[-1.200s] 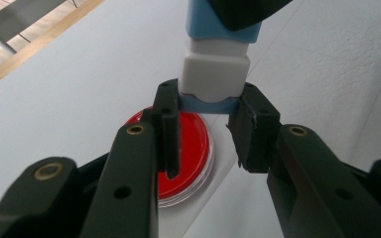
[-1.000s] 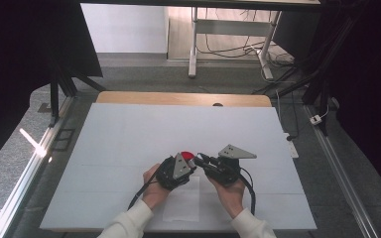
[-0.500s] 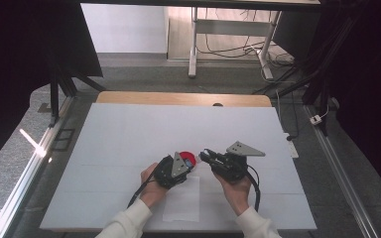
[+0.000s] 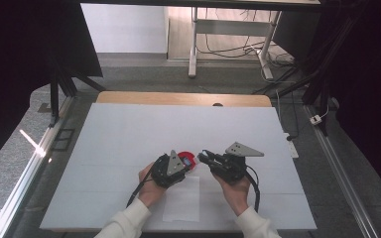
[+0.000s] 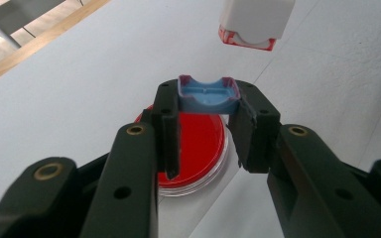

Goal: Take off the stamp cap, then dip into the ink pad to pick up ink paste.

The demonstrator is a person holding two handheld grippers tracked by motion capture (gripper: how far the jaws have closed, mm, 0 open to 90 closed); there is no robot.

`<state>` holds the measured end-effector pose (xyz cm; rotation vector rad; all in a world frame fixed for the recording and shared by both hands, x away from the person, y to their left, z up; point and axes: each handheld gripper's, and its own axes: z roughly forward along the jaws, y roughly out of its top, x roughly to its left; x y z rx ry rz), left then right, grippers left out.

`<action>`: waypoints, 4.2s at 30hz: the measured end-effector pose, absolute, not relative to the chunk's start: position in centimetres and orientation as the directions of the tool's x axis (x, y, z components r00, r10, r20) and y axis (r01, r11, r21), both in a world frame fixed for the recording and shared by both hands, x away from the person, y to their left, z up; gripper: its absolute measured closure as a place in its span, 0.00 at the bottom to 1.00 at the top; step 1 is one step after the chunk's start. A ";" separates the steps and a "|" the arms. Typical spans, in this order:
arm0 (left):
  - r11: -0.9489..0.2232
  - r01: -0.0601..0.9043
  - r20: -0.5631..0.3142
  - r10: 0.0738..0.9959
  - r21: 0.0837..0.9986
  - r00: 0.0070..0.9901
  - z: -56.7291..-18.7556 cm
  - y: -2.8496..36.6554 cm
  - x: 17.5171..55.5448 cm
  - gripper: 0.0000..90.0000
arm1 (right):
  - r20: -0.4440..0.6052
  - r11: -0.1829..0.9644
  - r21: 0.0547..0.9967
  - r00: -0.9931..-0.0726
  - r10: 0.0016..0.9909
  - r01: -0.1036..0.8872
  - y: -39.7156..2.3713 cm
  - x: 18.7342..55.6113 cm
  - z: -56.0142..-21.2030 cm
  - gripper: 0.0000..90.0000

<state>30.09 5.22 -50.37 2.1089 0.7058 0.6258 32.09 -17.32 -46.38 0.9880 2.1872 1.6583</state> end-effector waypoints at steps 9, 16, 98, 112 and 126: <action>-0.501 0.278 0.168 0.673 0.819 0.721 -50.2 6.1 30.0 0.73 | 0.211 0.124 0.923 -0.750 0.627 0.363 -17.8 32.2 -46.1 0.84; -0.506 0.278 0.165 0.666 0.817 0.728 -50.0 7.1 29.4 0.73 | 0.203 0.122 0.927 -0.748 0.632 0.355 -18.2 32.3 -46.0 0.83; -0.372 0.445 0.016 0.782 0.815 0.623 -51.5 19.8 23.6 0.73 | 0.078 0.372 0.873 -0.843 0.533 0.316 -14.3 36.4 -46.2 0.83; -0.381 0.447 0.020 0.779 0.809 0.627 -51.6 19.6 23.7 0.73 | 0.065 0.458 0.820 -0.850 0.523 0.345 -12.7 37.9 -47.6 0.83; -0.387 0.450 0.022 0.778 0.805 0.628 -51.7 19.6 23.7 0.73 | 0.024 0.512 0.790 -0.852 0.524 0.337 -11.5 38.9 -48.7 0.83</action>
